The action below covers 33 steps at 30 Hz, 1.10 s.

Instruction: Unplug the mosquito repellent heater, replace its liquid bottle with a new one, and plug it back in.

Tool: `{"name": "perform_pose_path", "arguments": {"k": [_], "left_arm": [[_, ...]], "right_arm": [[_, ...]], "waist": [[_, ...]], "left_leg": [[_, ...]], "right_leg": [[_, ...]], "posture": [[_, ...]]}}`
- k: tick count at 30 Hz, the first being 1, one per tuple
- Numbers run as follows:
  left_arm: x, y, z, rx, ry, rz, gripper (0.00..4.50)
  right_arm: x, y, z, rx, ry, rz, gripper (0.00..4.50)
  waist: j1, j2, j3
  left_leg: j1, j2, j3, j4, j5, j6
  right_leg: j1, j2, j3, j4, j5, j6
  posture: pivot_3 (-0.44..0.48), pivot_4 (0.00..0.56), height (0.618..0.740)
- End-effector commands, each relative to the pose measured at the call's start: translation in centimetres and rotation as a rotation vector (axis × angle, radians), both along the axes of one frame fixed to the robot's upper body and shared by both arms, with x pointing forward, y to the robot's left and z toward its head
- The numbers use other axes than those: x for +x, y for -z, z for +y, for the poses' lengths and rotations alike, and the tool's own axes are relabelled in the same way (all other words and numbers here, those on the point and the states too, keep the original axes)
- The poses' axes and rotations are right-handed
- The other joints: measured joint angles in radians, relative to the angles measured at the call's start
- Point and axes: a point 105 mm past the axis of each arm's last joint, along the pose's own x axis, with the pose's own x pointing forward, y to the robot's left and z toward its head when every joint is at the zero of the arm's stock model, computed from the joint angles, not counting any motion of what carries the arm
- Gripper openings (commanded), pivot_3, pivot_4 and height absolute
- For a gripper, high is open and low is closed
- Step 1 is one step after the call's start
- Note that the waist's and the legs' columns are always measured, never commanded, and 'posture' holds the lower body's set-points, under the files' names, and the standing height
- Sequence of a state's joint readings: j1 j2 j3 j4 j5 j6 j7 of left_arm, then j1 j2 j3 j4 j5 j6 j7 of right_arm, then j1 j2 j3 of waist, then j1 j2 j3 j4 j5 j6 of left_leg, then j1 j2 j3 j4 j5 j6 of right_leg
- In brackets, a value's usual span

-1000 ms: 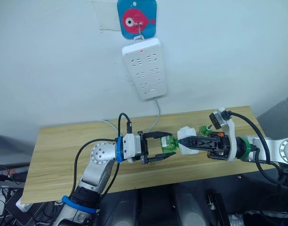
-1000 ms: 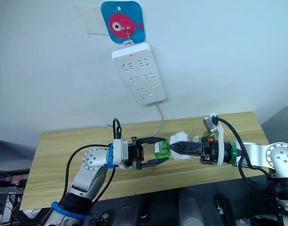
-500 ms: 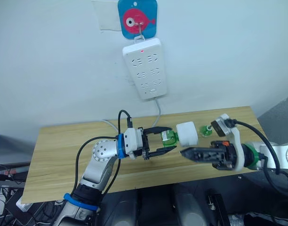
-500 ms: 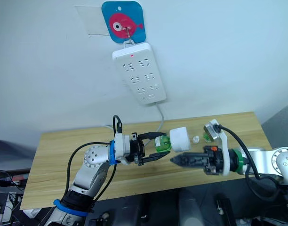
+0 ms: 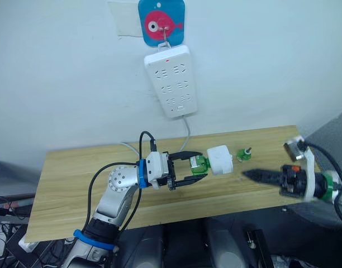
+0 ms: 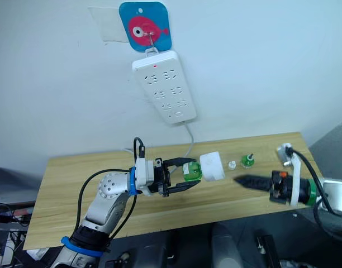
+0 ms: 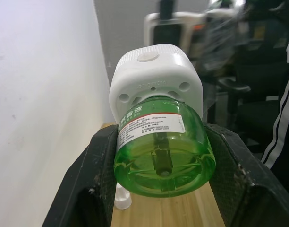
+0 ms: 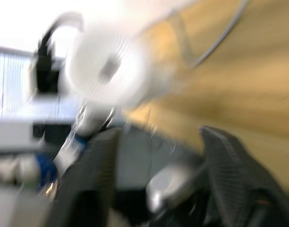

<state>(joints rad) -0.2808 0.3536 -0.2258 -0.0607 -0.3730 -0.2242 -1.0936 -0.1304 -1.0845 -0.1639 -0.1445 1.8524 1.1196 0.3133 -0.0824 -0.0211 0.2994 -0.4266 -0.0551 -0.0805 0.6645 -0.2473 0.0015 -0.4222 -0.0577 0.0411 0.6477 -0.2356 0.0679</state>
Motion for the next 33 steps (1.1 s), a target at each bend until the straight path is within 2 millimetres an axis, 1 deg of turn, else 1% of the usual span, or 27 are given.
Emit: {"name": "perform_pose_path", "arguments": {"k": [1, 3, 4, 5, 9, 14, 23, 28, 31, 33], "left_arm": [[-0.4, -1.6, 0.0, -0.032, 0.024, -0.049, 2.24], [-0.7, -1.9, -0.1, -0.035, 0.037, -0.050, 2.24], [-0.8, -2.0, -0.2, -0.036, 0.042, -0.050, 2.24], [-0.8, -2.1, -0.2, -0.037, 0.046, -0.049, 2.24], [-1.1, -2.1, -0.3, -0.030, 0.063, -0.052, 2.24], [-1.0, -2.1, -0.4, -0.029, 0.056, -0.051, 2.24], [-0.3, -1.8, -0.2, -0.022, 0.027, -0.049, 2.24], [0.1, -1.8, -0.3, -0.029, 0.015, -0.048, 2.24], [0.1, -1.8, -0.4, -0.028, 0.021, -0.068, 2.24], [0.1, -1.7, -0.4, -0.028, 0.017, -0.068, 2.24]], "right_arm": [[2.5, -0.3, 0.3, 0.006, 0.068, -0.066, 1.39], [3.5, -0.6, 1.7, 0.030, 0.053, -0.098, 0.60], [3.7, -0.7, 2.2, 0.049, 0.041, -0.098, 0.17], [3.9, -0.7, 2.6, 0.057, 0.030, -0.100, 0.02], [4.1, -0.8, 4.0, 0.084, -0.017, -0.101, 0.02], [3.4, -1.1, 5.1, 0.130, -0.081, -0.086, 0.02], [-0.4, -1.2, 6.7, 0.150, -0.225, -0.049, 0.02], [-1.6, -1.6, 7.4, 0.155, -0.268, -0.043, 0.02], [-2.7, -1.7, 8.2, 0.148, -0.324, -0.058, 0.02], [-3.1, -1.9, 8.5, 0.147, -0.345, -0.070, 0.02]], "waist": [[-0.002, 0.000, 0.000], [-0.004, 0.000, 0.000], [-0.004, 0.000, 0.000], [-0.003, 0.000, 0.000], [0.002, 0.000, 0.000], [0.002, 0.000, 0.000], [0.000, 0.000, 0.000], [-0.001, 0.000, 0.000], [-0.001, 0.000, 0.000], [-0.001, 0.000, 0.000]], "left_leg": [[0.000, 0.000, 0.000, 0.000, 0.000, 0.000], [0.000, 0.001, 0.000, 0.000, 0.000, 0.000], [0.000, 0.001, 0.000, 0.000, 0.000, 0.000], [0.000, 0.001, 0.000, -0.001, 0.000, 0.000], [0.000, 0.000, -0.001, -0.001, 0.000, 0.000], [0.000, 0.000, -0.001, 0.000, 0.000, 0.000], [0.000, 0.000, -0.001, 0.000, 0.000, 0.000], [0.000, 0.000, -0.001, 0.000, 0.000, 0.000], [0.000, 0.000, -0.001, 0.000, 0.000, 0.000], [0.000, 0.000, -0.001, 0.000, 0.000, 0.000]], "right_leg": [[0.000, 0.000, 0.000, 0.000, 0.000, 0.000], [0.000, 0.001, 0.000, 0.000, 0.000, 0.000], [-0.001, 0.001, 0.001, 0.001, 0.000, 0.000], [-0.001, 0.001, 0.001, 0.001, 0.000, 0.000], [-0.001, 0.001, 0.000, 0.001, 0.000, 0.000], [0.000, 0.000, 0.000, 0.000, 0.000, 0.000], [0.000, 0.000, 0.000, 0.001, 0.000, 0.000], [0.000, 0.000, 0.000, 0.001, 0.000, 0.000], [0.000, 0.001, 0.000, 0.001, 0.001, 0.000], [0.000, 0.001, 0.000, 0.001, 0.001, 0.000]], "posture": [[-0.152, 0.298, 0.740], [-0.152, 0.298, 0.740], [-0.143, 0.287, 0.740], [-0.141, 0.288, 0.740], [-0.138, 0.292, 0.740], [-0.133, 0.292, 0.740], [-0.149, 0.298, 0.740], [-0.155, 0.301, 0.740], [-0.160, 0.300, 0.740], [-0.160, 0.298, 0.740]]}}
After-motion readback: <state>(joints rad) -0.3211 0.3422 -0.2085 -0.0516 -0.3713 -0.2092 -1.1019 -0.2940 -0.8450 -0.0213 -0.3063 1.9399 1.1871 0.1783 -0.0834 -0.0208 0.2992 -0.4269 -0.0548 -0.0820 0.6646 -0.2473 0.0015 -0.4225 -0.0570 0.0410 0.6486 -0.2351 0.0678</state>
